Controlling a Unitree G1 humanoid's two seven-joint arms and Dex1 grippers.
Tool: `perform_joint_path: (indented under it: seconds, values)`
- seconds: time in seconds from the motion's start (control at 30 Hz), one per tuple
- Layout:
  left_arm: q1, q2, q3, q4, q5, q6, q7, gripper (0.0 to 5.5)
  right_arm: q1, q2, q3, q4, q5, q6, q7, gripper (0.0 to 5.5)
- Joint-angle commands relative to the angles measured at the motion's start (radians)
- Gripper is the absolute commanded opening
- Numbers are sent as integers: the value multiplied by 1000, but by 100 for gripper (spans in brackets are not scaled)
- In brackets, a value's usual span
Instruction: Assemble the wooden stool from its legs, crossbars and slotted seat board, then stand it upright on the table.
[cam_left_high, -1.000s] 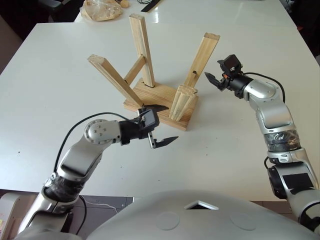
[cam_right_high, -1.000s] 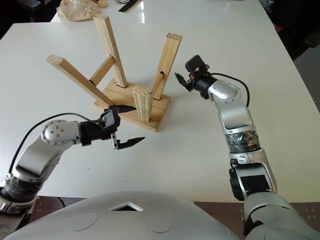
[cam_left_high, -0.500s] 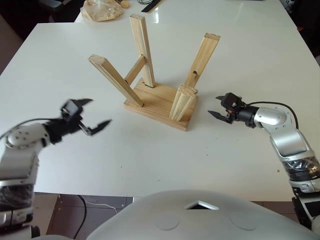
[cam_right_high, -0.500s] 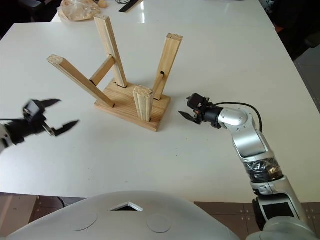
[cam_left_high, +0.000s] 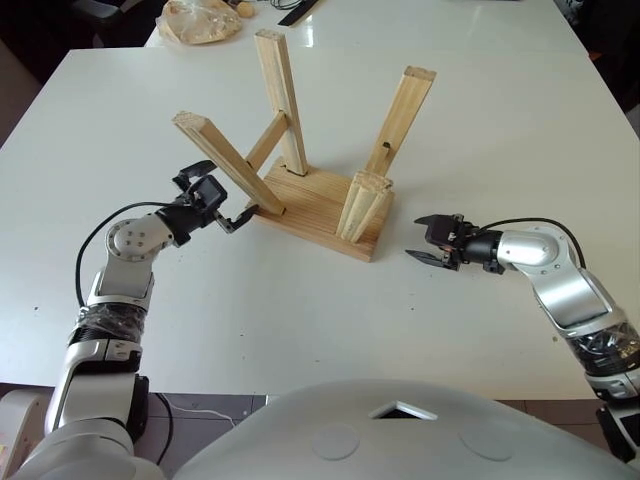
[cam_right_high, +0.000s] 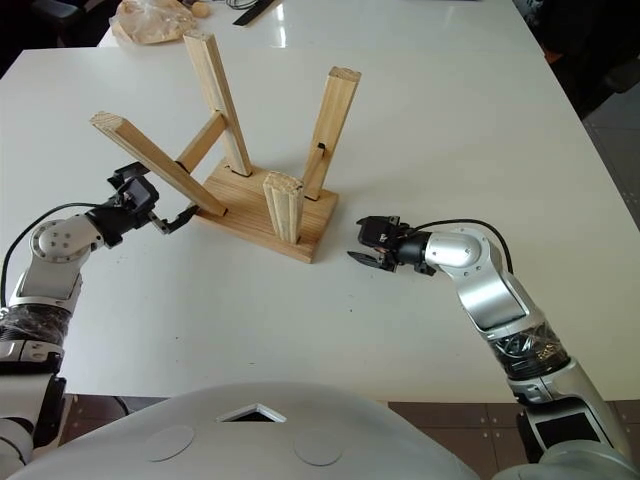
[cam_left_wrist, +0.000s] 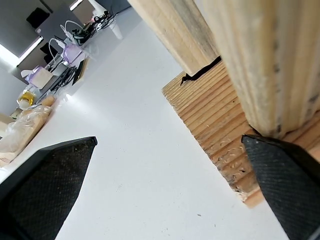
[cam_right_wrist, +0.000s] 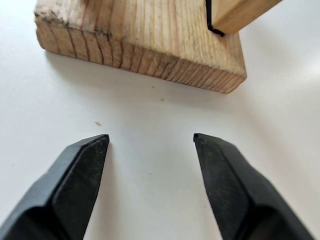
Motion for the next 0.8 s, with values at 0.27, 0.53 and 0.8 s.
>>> perform_joint_path:
  seconds: [0.27, 0.53, 0.8]
  values:
    - [204, 32, -26, -325, -155, 327, -124, 536, 6, -26, 5, 76, -66, -52, -18, 313]
    - [184, 28, 72, -351, -145, 353, -37, 536, 8, -29, 0, 101, -75, -70, -32, 313]
    - [39, 36, 57, -27, 32, 130, 87, 536, 21, -18, 16, 95, -86, -67, -51, 313]
